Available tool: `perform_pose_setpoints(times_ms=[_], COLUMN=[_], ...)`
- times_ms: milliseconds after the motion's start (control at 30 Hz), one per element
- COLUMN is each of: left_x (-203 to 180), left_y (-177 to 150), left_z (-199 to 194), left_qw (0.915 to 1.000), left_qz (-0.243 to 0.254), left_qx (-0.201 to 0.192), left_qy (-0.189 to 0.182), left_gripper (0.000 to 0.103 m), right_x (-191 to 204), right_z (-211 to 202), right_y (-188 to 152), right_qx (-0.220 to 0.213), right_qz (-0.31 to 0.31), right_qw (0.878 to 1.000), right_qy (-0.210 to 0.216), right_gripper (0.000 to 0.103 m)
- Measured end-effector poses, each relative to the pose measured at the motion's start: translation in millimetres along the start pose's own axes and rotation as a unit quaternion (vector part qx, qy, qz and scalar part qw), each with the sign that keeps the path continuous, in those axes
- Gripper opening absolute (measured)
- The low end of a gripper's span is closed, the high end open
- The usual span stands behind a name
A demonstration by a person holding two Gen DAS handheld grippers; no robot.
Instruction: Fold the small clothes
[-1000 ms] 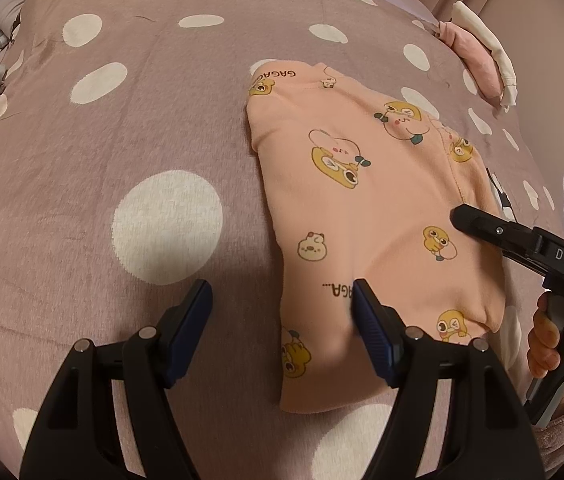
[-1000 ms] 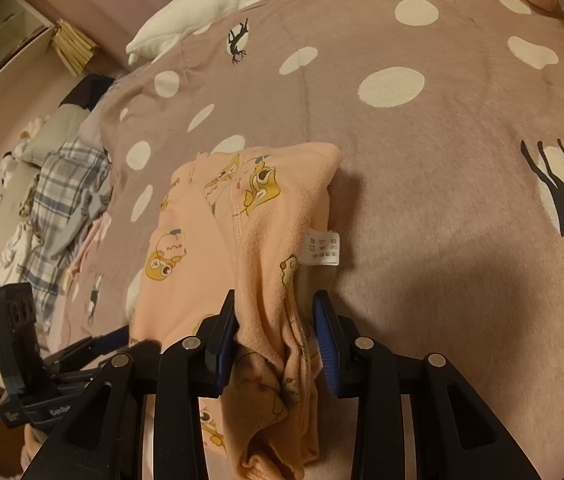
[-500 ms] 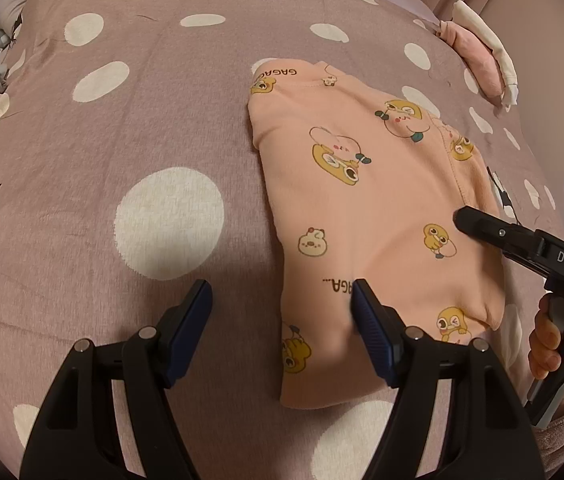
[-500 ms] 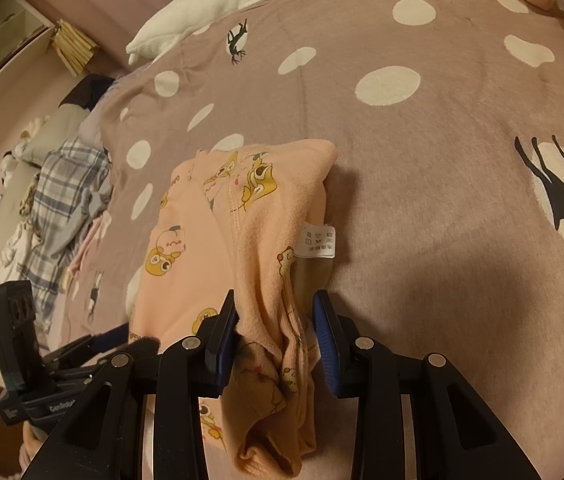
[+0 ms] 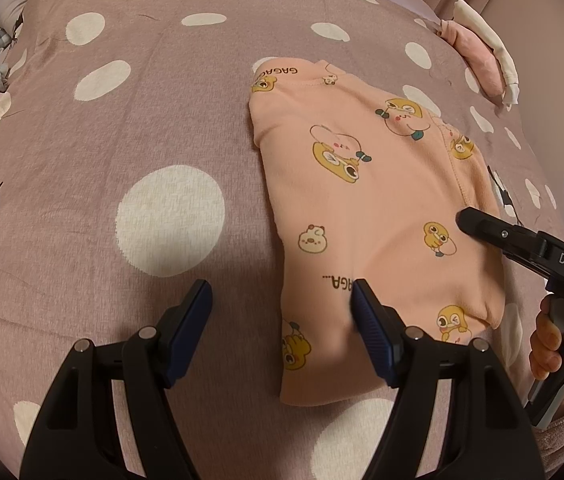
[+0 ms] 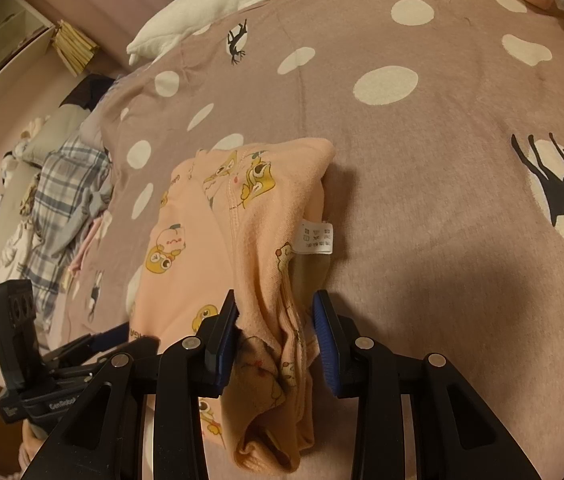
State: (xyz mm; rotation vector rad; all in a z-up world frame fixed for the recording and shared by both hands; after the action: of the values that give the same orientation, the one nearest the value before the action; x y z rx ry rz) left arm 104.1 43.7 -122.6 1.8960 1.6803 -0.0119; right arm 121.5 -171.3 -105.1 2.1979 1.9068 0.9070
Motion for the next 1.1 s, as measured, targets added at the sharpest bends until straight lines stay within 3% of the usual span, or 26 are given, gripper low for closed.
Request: perform_pose_setpoints(times_ms=[1100], left_x=[3.2], left_y=[-10.0], left_z=[-9.4], left_qw=[0.9999], left_qz=[0.001], left_qx=[0.009], left_qy=[0.012], left_gripper=[0.072], right_x=[-1.7], right_z=[-2.2], right_y=[-1.4], right_qx=[0.0], right_qz=[0.0], right_qw=[1.0], right_qy=[0.0], right_gripper=[0.035])
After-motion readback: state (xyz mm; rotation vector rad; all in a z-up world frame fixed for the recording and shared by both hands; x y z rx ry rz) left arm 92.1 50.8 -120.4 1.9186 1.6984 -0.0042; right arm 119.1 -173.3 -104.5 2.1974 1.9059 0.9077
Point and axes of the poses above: each gripper's, at about its wrist camera, not at the fingertips, and z roughly the way its jaws point, x to its left, y to its top, the point moved 2 cm from there along z, roughly the way its jaws point, and after that the axes turned 11 degrees about -y, right-handed, at the moved point
